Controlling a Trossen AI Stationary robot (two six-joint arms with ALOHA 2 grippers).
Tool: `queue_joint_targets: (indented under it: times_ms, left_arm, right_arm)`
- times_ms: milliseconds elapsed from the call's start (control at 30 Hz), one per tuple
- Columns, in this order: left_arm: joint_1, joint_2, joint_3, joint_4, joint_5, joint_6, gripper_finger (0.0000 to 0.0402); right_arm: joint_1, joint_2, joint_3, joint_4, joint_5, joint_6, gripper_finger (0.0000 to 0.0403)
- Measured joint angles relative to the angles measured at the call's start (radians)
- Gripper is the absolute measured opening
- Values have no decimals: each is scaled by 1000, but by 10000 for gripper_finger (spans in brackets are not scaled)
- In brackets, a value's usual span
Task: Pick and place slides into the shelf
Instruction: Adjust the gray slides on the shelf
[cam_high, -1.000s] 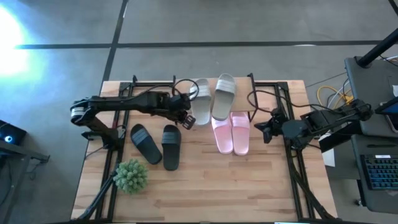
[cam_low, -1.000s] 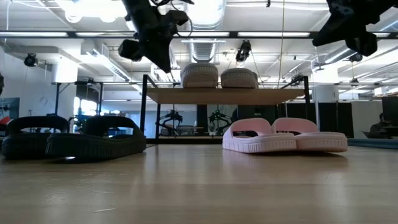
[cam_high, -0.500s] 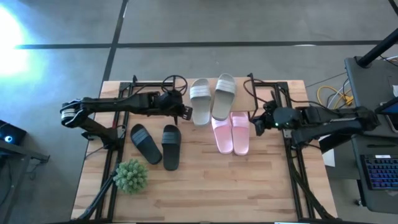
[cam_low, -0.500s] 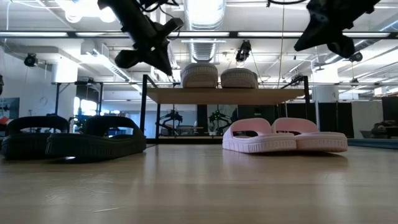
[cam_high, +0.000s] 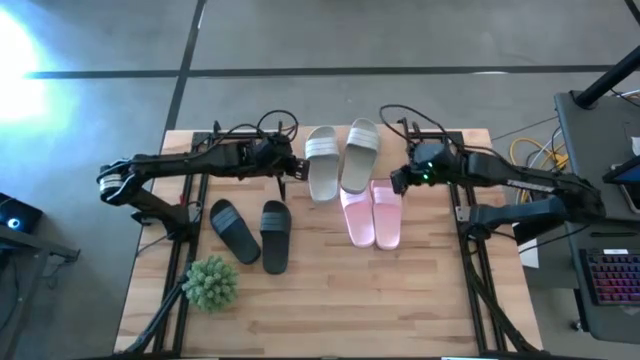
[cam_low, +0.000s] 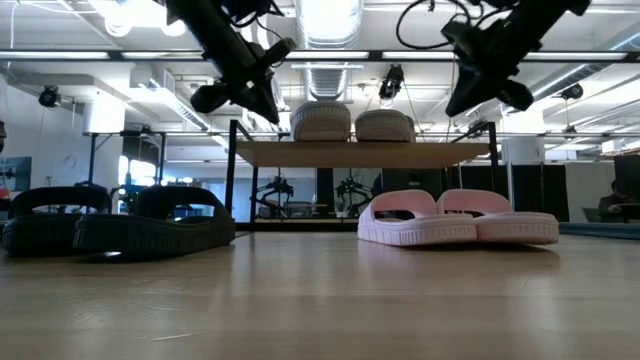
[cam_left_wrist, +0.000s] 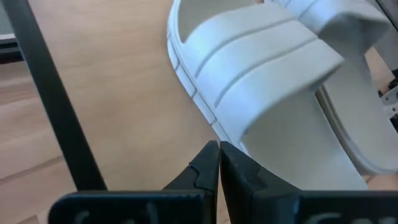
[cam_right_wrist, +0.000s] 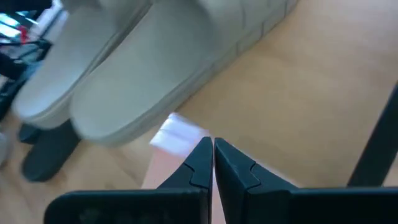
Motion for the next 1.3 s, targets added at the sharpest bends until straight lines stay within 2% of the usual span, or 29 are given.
queue_joint_targets:
  times_ms: [167, 333, 467, 667, 867, 1133, 1300]
  left_arm:
    - [40, 0, 0, 8, 56, 7, 0]
    - [83, 16, -29, 71, 145, 10, 0]
    - [100, 30, -52, 115, 171, 0, 0]
    - [102, 45, -56, 132, 180, -2, 0]
    - [111, 47, -58, 166, 181, -1, 0]
    - [121, 47, -62, 225, 180, -1, 0]
    - [129, 85, -53, 255, 194, 0, 0]
  right_arm:
    - [-73, 97, 90, -27, -1, -101, 8]
    - [-146, 220, 196, -173, 0, -213, 8]
    - [-179, 312, 259, -232, 0, -311, 8]
    - [-186, 404, 340, -230, -1, -397, 9]
    - [-201, 449, 379, -222, 1, -445, 9]
    - [-233, 446, 380, -189, -2, -474, 9]
    - [-241, 447, 380, -166, -67, -516, 9]
